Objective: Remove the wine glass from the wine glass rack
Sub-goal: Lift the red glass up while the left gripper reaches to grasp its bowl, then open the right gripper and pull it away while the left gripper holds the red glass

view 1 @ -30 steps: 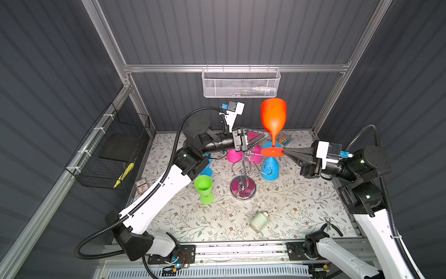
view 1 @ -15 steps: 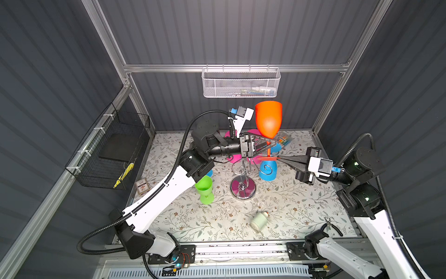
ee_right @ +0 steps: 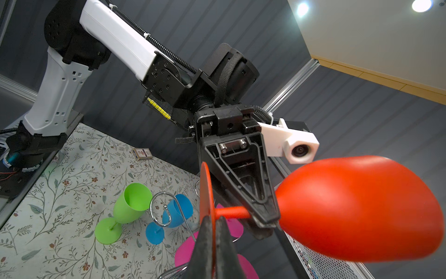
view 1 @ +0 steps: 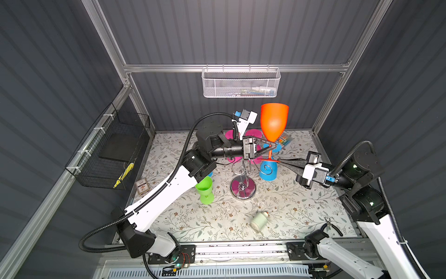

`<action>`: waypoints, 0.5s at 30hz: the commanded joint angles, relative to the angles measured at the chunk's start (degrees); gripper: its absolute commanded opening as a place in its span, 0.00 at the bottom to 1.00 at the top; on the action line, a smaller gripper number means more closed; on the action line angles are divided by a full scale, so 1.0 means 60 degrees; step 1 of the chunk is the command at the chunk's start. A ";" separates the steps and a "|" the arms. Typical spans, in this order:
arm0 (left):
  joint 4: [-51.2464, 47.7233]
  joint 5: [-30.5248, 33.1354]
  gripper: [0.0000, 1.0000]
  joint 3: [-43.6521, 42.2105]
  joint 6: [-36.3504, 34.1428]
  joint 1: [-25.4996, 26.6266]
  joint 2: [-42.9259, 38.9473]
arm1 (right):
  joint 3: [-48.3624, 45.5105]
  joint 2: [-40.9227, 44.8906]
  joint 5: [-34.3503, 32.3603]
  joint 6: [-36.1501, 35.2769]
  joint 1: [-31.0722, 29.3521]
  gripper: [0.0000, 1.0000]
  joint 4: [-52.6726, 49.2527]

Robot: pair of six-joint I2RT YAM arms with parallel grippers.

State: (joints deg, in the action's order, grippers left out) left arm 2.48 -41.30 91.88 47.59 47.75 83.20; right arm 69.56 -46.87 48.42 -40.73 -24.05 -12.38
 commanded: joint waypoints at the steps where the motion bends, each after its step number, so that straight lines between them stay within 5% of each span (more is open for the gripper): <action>1: 0.0092 -0.0191 0.17 0.0182 -0.0011 0.0110 0.0151 | 0.0288 0.0017 -0.0099 -0.0507 -0.0127 0.00 -0.0634; 11: 0.0277 0.0184 0.00 0.0118 -0.0002 0.0157 0.0086 | 0.0323 0.0074 -0.0455 -0.0861 -0.0254 0.00 -0.1046; 15: 0.0179 0.0807 0.00 -0.0034 -0.0396 0.0153 -0.0191 | 0.0185 0.0234 -0.0717 -0.0738 -0.0283 0.28 -0.0963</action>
State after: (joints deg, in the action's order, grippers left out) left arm 2.20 -39.92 91.88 47.97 48.36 83.88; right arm 70.50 -46.41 44.34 -46.17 -25.17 -16.84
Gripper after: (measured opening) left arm 0.126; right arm 0.223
